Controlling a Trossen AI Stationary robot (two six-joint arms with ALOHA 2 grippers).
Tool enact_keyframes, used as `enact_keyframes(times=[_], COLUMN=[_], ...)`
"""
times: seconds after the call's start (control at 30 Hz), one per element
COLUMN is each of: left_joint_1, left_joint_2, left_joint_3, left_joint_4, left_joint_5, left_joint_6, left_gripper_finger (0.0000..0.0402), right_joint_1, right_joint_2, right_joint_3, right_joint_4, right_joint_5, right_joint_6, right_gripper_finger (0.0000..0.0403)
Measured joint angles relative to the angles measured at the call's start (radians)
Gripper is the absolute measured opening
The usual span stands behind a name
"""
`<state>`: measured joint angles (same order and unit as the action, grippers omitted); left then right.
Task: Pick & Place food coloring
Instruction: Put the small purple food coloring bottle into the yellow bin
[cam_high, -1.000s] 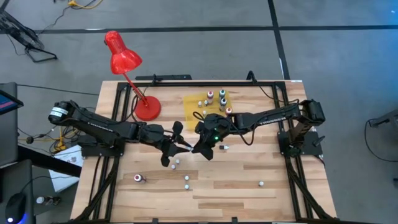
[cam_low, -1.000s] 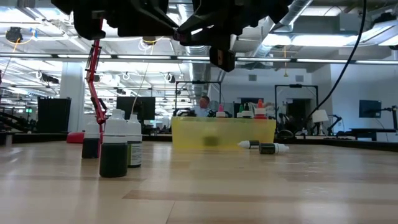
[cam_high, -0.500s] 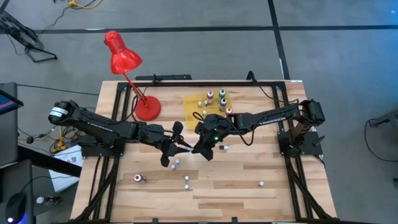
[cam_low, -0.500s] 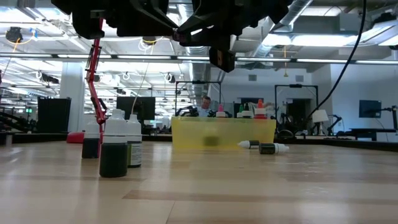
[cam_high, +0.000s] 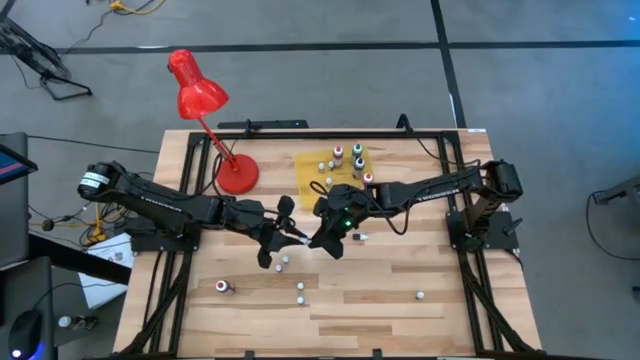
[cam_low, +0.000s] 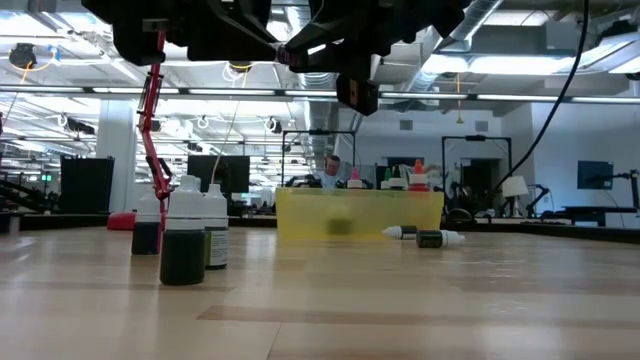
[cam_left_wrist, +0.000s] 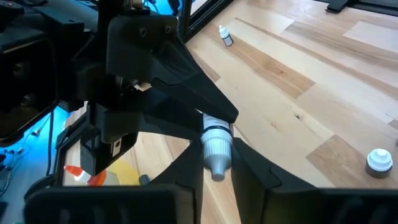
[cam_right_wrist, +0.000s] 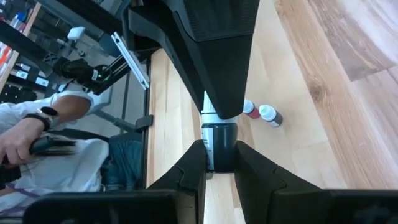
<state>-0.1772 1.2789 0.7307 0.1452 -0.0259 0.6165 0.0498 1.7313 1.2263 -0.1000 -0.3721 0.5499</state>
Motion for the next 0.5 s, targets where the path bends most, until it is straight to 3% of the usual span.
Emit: enact_keyframes(times=[0.33,0.5], left_joint_1=[0.000,0.001], left_joint_2=[0.000,0.000], left_joint_3=[0.000,-0.001], left_joint_4=[0.003,0.003], left_joint_5=[0.027,0.030], left_joint_6=[0.027,0.027], left_gripper_finger=[0.0043,0.0043], right_joint_1=[-0.006,-0.026], right_joint_2=[0.000,0.000], right_joint_3=[0.000,0.002], right_joint_4=[0.001,-0.003], right_joint_5=[-0.003,-0.037], right_joint_6=[0.032,0.054], right_gripper_finger=[0.0060,0.0095])
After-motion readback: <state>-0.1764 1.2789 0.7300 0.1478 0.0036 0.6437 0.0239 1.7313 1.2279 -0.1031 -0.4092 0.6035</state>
